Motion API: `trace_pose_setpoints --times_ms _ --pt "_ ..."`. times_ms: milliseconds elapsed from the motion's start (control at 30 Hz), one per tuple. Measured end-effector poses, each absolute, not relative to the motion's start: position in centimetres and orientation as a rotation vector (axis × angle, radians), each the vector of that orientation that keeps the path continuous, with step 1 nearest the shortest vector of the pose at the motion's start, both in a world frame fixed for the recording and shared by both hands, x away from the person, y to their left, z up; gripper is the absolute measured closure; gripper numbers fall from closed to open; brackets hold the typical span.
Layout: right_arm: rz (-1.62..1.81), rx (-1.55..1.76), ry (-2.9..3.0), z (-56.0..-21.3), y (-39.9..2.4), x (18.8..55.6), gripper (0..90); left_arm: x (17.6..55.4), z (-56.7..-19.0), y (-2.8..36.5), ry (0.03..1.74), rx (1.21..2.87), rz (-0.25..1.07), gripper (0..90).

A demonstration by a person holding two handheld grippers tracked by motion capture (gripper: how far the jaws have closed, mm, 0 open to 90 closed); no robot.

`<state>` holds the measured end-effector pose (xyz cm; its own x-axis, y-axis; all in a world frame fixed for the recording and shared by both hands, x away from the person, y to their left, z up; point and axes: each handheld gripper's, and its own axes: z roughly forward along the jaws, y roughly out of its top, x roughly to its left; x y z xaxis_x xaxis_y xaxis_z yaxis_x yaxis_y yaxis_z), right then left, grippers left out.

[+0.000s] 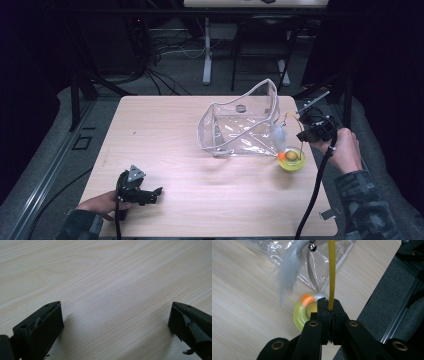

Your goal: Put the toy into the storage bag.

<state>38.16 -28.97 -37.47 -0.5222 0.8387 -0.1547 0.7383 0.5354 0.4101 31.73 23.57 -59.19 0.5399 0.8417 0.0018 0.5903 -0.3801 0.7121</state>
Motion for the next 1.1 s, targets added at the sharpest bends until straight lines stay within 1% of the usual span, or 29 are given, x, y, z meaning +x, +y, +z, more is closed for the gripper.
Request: trace_pose_setpoints --times_ms 167,533,1100 --pt "0.427 1.338 2.441 -37.7 -30.0 39.1 88.7 31.7 -59.2 23.6 1.152 2.109 0.484 0.0" --pt "0.425 1.365 2.426 -37.3 -30.4 40.2 88.6 31.7 -59.2 23.6 1.153 2.109 0.484 0.0" --pt "0.37 1.372 2.444 -34.6 -30.7 41.5 88.5 31.7 -59.1 23.6 1.15 2.121 0.472 0.0"
